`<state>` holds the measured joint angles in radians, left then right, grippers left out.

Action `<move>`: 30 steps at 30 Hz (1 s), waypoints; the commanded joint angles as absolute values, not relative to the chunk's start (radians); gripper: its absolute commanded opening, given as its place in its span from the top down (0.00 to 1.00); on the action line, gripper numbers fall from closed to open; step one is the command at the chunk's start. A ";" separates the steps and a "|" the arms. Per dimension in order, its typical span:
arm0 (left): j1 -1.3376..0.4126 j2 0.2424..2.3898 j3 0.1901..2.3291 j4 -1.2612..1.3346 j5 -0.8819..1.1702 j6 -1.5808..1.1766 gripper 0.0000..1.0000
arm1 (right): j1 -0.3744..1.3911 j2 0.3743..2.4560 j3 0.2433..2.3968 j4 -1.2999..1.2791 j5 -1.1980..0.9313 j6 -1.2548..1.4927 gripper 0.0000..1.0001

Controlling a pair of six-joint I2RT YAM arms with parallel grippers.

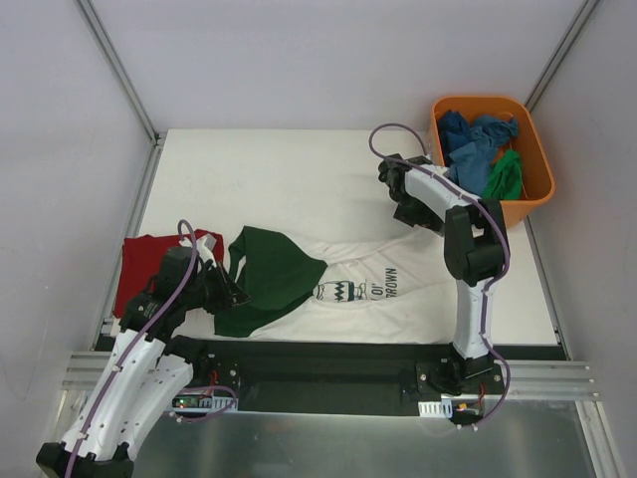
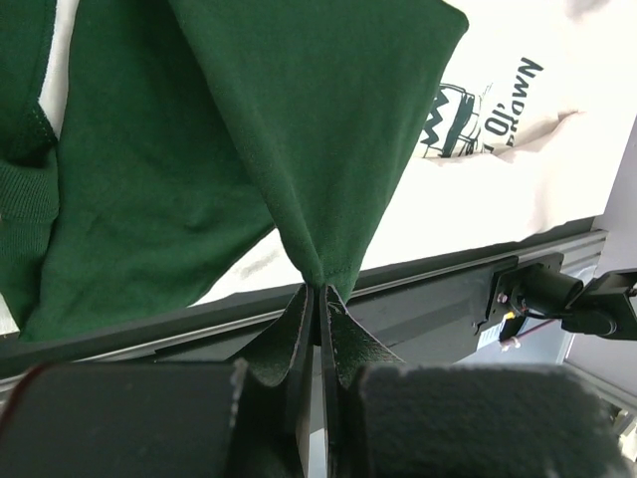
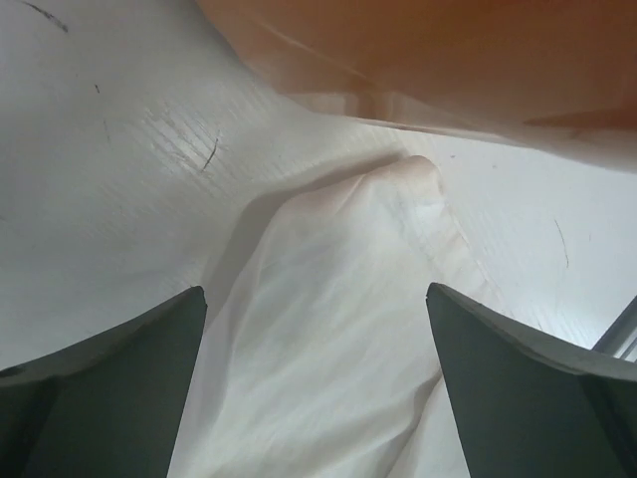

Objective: Fold and stack the t-shirts
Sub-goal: Fold the tshirt

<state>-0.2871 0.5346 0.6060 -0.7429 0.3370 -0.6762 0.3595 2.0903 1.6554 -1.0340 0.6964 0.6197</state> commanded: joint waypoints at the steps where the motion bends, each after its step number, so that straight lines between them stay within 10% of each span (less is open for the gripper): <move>1: -0.287 0.518 0.601 -0.762 0.347 -0.658 1.00 | 0.362 2.115 1.675 -1.098 0.686 0.621 0.02; 23: -0.287 0.540 0.634 -0.781 0.276 -0.650 1.00 | 0.336 1.948 1.477 -1.118 0.827 0.605 0.01; 30: -0.287 0.531 0.632 -0.781 0.268 -0.653 1.00 | 0.250 1.954 1.454 -0.714 0.583 0.264 0.05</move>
<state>-0.2871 0.5369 0.6064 -0.7677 0.2817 -0.6651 0.3202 1.9842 1.4555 -0.9508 0.7403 0.4530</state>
